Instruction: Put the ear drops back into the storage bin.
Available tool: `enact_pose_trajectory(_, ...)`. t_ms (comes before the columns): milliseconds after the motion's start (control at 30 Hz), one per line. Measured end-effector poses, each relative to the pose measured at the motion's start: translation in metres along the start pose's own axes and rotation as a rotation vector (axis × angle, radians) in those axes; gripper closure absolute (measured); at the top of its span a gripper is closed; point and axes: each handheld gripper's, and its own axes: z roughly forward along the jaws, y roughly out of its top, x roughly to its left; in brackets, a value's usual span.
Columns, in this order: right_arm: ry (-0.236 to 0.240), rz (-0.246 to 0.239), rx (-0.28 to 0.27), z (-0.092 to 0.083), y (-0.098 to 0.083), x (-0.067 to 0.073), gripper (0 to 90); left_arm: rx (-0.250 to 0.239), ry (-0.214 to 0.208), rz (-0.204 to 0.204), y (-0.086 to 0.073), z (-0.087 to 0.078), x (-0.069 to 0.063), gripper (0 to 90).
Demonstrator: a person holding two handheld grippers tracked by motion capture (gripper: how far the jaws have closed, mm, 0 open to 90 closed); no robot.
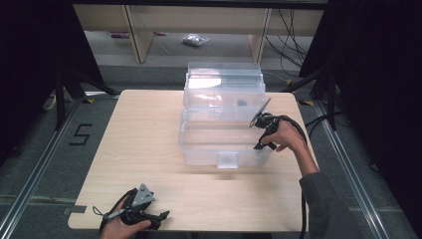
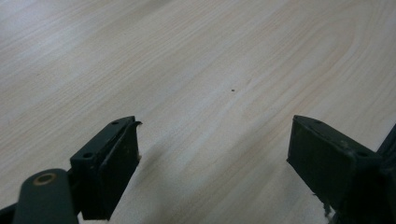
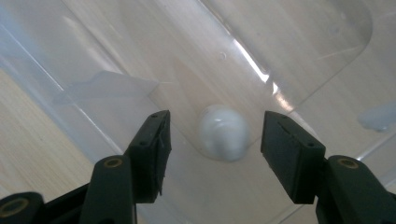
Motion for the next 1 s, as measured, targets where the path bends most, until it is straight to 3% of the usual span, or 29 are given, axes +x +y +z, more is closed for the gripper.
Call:
enact_pose_trajectory(400, 0.011, -0.007, -0.077, -0.021, 0.002, 0.005, 35.4, -0.005, -0.006, -0.007, 0.0, 0.0, 0.0, 15.9)
enact_pose_trajectory(433, 0.003, -0.001, -0.086, -0.023, 0.003, 0.006, 35.2, 0.015, -0.008, 0.016, 0.0, -0.001, 0.002, 15.9)
enact_pose_trajectory(467, 0.008, -0.005, -0.096, -0.024, 0.003, 0.006, 35.2, 0.013, -0.003, 0.013, 0.0, -0.001, 0.002, 15.9)
enact_pose_trajectory(533, 0.008, -0.001, -0.094, -0.026, 0.004, 0.008, 35.3, -0.002, -0.002, -0.004, 0.0, 0.0, 0.0, 15.9)
enact_pose_trajectory(567, 0.001, -0.006, -0.096, -0.027, 0.005, 0.007, 35.2, 0.01, -0.004, 0.011, 0.0, -0.001, 0.001, 15.9)
enact_pose_trajectory(800, -0.003, -0.001, -0.12, -0.037, 0.006, 0.01, 34.5, 0.002, -0.003, -0.001, 0.0, 0.0, 0.001, 15.9)
enact_pose_trajectory(900, -0.004, -0.007, -0.131, -0.042, 0.005, 0.011, 34.1, 0.013, -0.009, 0.014, 0.0, -0.002, 0.002, 15.9)
enact_pose_trajectory(1000, -0.005, -0.01, -0.139, -0.043, 0.004, 0.012, 34.1, 0.0, -0.002, -0.002, 0.0, 0.0, 0.001, 15.9)
